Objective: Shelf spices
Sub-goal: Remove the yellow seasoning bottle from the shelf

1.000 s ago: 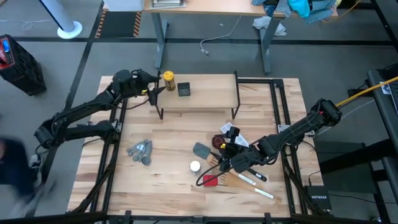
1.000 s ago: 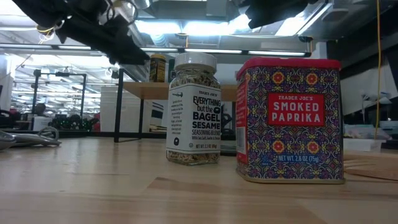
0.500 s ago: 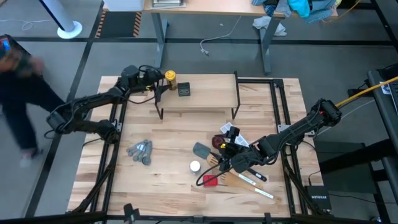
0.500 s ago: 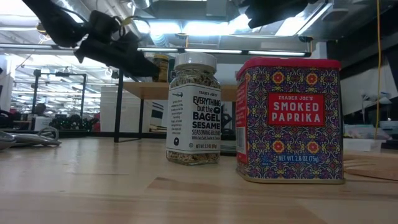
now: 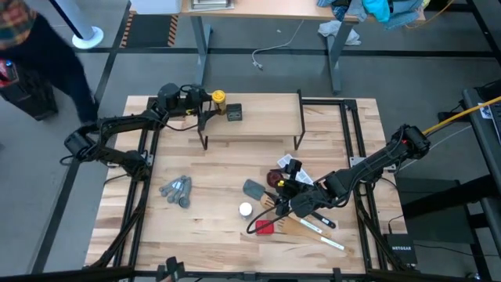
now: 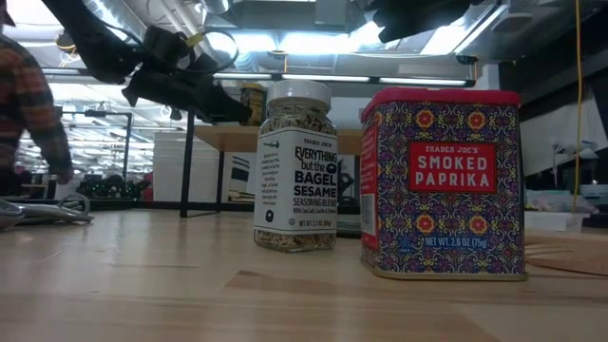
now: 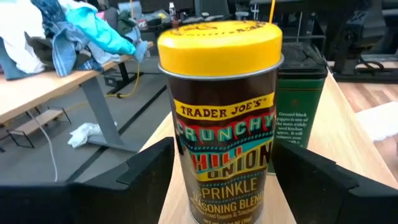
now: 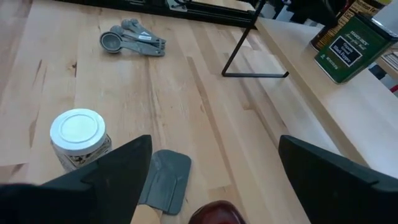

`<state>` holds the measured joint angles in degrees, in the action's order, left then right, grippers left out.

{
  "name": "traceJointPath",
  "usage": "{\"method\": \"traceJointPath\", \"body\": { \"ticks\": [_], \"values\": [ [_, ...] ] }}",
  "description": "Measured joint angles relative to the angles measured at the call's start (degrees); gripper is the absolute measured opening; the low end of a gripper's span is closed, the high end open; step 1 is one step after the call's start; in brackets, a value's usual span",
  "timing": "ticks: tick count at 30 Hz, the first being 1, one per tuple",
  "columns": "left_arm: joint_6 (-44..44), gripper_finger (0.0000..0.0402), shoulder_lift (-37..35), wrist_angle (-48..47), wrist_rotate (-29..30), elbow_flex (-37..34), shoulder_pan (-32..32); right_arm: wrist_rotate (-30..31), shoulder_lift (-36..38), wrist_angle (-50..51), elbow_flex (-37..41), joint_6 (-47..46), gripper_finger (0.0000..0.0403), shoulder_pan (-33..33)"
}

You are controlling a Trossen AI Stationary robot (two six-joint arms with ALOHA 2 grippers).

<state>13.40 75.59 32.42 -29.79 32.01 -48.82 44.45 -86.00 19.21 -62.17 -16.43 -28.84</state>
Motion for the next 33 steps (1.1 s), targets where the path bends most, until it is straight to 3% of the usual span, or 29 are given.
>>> {"method": "traceJointPath", "body": {
  "ticks": [13, 25, 29, 33],
  "values": [
    [-2.1, 0.0258, 1.5, 3.7, 0.8, -0.1, 0.5, -0.1, 0.0, -1.7, 0.0, 0.0, 0.0356, 0.0],
    [-1.5, 0.0148, 1.5, 3.8, 0.9, -0.1, 0.4, -0.1, 0.0, -1.6, 0.0, 0.0, 0.0356, 0.0],
    [-1.6, 0.0147, 1.5, 3.8, 0.9, -0.1, 0.4, -0.1, 0.0, -1.6, 0.0, 0.0, 0.0356, 0.0],
    [-2.3, 0.0176, 1.5, 3.8, 1.0, -0.1, 0.4, -0.1, 0.0, -1.6, 0.0, 0.0, 0.0356, 0.0]
  ]
}}
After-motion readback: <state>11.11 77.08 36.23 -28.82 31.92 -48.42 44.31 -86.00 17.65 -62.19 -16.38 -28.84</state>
